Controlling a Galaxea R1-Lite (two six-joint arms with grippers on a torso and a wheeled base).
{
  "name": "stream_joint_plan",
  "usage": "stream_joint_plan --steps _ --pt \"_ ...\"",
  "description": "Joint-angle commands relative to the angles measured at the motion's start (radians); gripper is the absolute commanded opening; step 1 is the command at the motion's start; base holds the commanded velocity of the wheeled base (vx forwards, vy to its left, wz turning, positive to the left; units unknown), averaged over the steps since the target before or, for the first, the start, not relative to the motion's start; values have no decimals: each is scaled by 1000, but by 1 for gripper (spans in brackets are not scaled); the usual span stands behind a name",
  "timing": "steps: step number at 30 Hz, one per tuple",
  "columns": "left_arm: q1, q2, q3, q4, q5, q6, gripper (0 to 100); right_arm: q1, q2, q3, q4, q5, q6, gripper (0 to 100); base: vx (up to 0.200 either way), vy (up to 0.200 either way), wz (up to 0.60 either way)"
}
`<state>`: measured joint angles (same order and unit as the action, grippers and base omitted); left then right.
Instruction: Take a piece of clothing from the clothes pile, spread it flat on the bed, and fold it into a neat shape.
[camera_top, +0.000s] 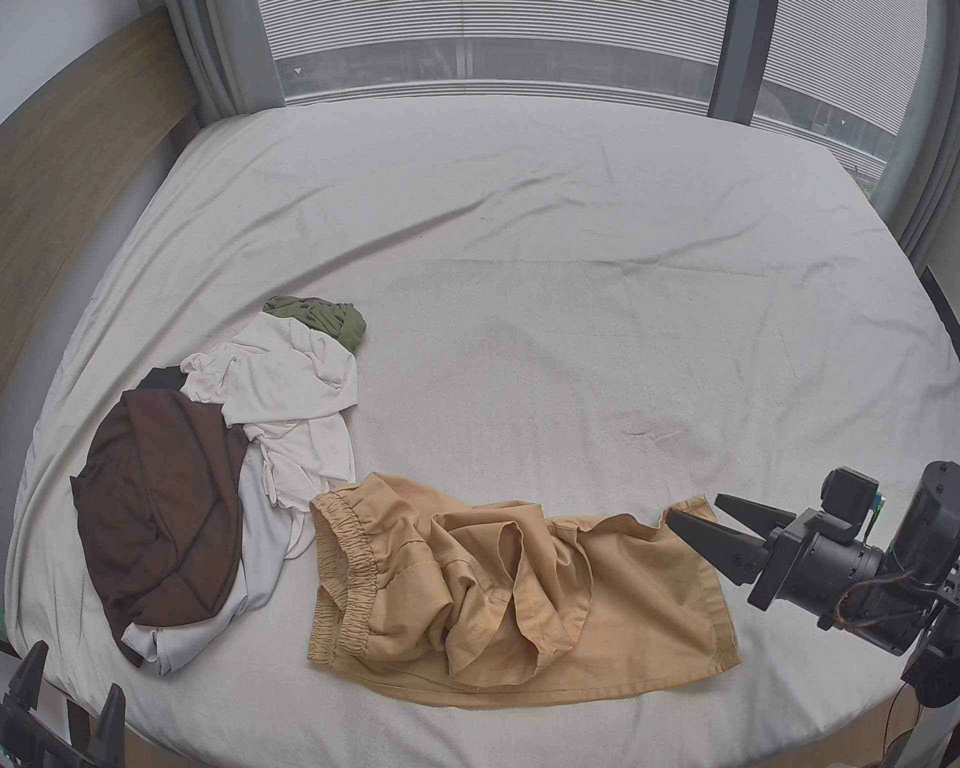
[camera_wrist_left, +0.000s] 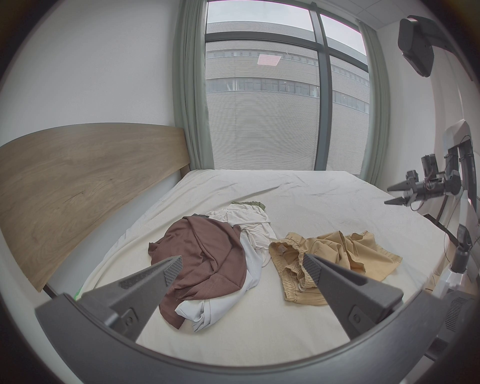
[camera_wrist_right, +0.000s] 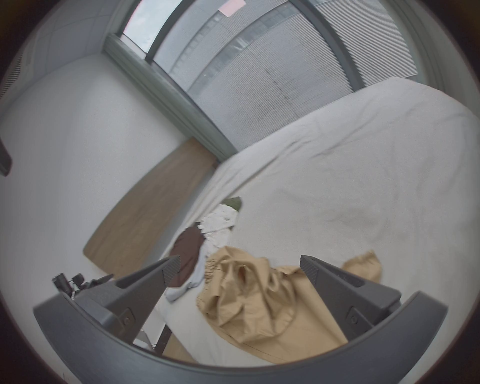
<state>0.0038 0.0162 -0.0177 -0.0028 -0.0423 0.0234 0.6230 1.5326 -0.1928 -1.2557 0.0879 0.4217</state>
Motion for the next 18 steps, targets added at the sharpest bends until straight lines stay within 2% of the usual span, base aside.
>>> stream_joint_plan --steps 1,3,6,9,14,18 --pt "1 -16 18 -3 -7 7 100 24 -5 -5 4 9 -12 100 0 0 0" --pt "-4 -13 -11 -48 -4 -7 100 27 1 16 -4 10 -12 100 0 0 0" --pt "-28 102 -180 -146 2 -7 100 24 29 13 -7 13 -9 100 0 0 0" --pt "-51 180 -260 -144 -2 -7 100 27 58 15 -7 21 -8 100 0 0 0" --pt "-122 306 -266 -138 -21 -22 100 21 89 19 -25 21 -6 100 0 0 0" --pt "-180 398 -288 -152 -90 -74 100 17 90 21 -44 24 -4 100 0 0 0"
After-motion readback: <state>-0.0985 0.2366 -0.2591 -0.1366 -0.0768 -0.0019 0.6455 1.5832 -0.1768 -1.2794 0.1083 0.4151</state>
